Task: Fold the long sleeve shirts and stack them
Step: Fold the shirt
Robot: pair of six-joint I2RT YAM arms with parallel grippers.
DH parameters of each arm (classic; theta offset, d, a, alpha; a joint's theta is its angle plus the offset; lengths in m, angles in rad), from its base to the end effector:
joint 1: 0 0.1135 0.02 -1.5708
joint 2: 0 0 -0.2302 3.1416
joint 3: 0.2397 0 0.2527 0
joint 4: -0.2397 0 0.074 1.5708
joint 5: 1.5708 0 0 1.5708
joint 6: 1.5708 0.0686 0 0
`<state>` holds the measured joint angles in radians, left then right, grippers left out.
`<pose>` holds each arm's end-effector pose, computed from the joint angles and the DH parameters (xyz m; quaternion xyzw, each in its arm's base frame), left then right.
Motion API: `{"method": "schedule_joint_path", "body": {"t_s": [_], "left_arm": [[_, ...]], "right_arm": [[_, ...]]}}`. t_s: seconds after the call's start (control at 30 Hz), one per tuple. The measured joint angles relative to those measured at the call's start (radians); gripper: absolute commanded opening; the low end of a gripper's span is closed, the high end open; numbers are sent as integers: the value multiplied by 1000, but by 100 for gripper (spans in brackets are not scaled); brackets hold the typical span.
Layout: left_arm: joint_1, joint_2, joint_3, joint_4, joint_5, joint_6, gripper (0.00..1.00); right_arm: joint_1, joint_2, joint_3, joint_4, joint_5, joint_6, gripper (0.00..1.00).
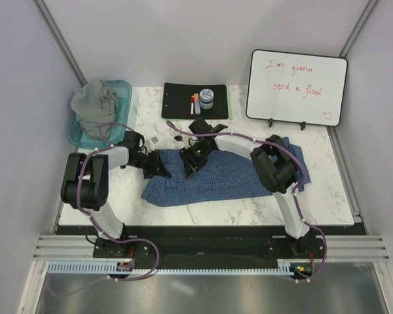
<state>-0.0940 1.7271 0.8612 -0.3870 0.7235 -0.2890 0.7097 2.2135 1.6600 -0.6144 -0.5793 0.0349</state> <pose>0.2942 -0.0734 0.0737 -0.0341 0.9246 -0.3712 0.0788 0.3168 0.3216 0.0989 -0.3648 0.8671 0.3304 0.0768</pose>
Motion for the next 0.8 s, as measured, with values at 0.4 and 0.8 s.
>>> {"method": "schedule_joint_path", "body": {"t_s": [0.4, 0.8], "left_arm": [[3, 0, 62, -122, -122, 25, 2], [59, -34, 97, -236, -188, 75, 93]], "right_arm": [[5, -29, -8, -10, 9, -4, 51], [-53, -99, -46, -69, 55, -58, 49]]}}
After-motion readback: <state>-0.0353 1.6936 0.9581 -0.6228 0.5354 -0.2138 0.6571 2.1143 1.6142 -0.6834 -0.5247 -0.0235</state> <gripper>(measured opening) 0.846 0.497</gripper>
